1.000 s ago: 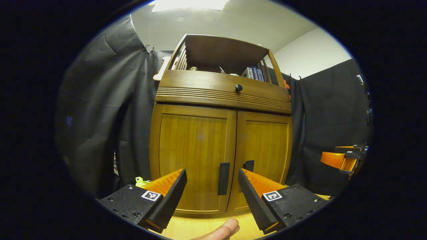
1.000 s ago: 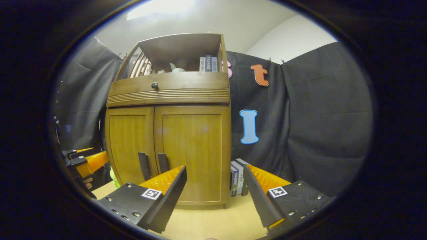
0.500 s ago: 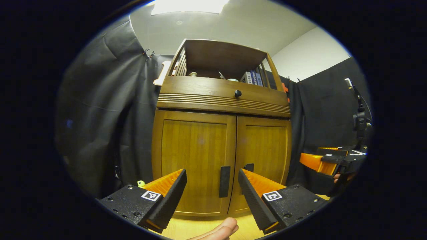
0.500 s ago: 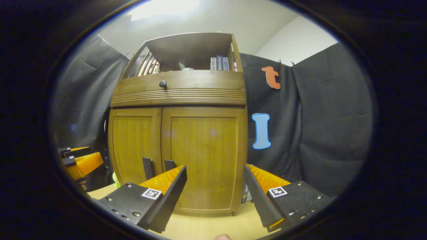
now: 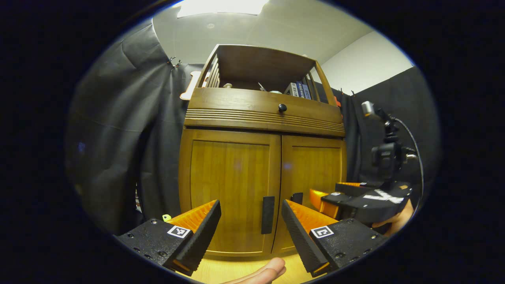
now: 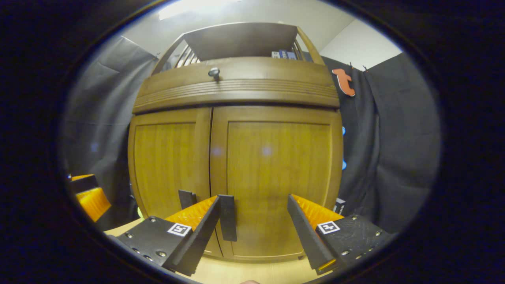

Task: Open the right door of the double-door shoe cabinet with the right hand, and open the left door with the left hand.

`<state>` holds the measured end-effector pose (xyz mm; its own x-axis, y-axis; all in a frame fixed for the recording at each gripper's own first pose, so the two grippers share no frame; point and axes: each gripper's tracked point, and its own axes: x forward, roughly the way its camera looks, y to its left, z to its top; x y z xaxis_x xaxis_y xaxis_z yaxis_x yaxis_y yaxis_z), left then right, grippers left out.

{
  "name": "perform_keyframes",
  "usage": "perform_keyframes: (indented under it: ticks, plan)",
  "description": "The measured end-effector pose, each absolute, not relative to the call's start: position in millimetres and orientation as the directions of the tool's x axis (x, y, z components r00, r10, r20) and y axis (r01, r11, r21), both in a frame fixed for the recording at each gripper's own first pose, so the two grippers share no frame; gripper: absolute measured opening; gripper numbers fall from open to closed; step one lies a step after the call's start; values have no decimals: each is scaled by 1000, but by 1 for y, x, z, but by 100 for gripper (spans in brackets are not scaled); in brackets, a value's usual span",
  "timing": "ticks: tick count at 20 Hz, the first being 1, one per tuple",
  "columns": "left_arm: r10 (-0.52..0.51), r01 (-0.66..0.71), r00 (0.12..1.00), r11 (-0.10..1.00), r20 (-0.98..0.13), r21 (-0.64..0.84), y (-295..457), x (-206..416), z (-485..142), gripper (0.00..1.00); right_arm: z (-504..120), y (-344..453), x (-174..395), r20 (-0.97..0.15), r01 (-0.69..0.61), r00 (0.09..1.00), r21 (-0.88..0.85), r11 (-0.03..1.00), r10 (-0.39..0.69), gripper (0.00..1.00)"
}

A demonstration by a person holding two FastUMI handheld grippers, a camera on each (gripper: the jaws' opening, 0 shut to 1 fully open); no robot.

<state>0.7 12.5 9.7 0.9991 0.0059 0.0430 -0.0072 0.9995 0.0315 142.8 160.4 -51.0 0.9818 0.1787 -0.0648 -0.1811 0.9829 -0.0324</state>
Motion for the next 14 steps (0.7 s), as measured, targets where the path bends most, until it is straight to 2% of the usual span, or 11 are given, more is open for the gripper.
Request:
perform_keyframes:
  ticks: [4, 6, 7, 8, 9, 11, 14]
  plan:
    - [18, -18, 1000, 999, 14, 29, 14, 11, 0, 95, -69, 192, 167, -85, -226, 971, -31, 974, 222, 100]
    - [15, -15, 1000, 1000, 4, 28, 16, 14, -1, 92, -77, 196, 181, -113, -202, 974, -67, 977, 194, 98]
    - [19, -20, 1000, 999, 7, 29, 17, 15, 0, 95, -83, 195, 182, -136, -193, 974, -87, 977, 181, 98]
    - [25, -26, 1000, 999, 13, 30, 18, 15, 1, 92, -88, 204, 177, -159, -234, 962, -73, 969, 221, 97]
    - [35, -36, 999, 999, 20, 32, 20, 14, 3, 92, -94, 218, 181, -188, -276, 945, -32, 961, 266, 75]
    - [49, -50, 998, 998, 38, 30, 24, 14, 6, 92, -96, 220, 182, -181, -259, 949, 14, 966, 257, 31]
    - [66, -67, 997, 997, 43, 28, 34, 15, 8, 92, -91, 220, 177, -153, -291, 945, 15, 957, 290, 27]
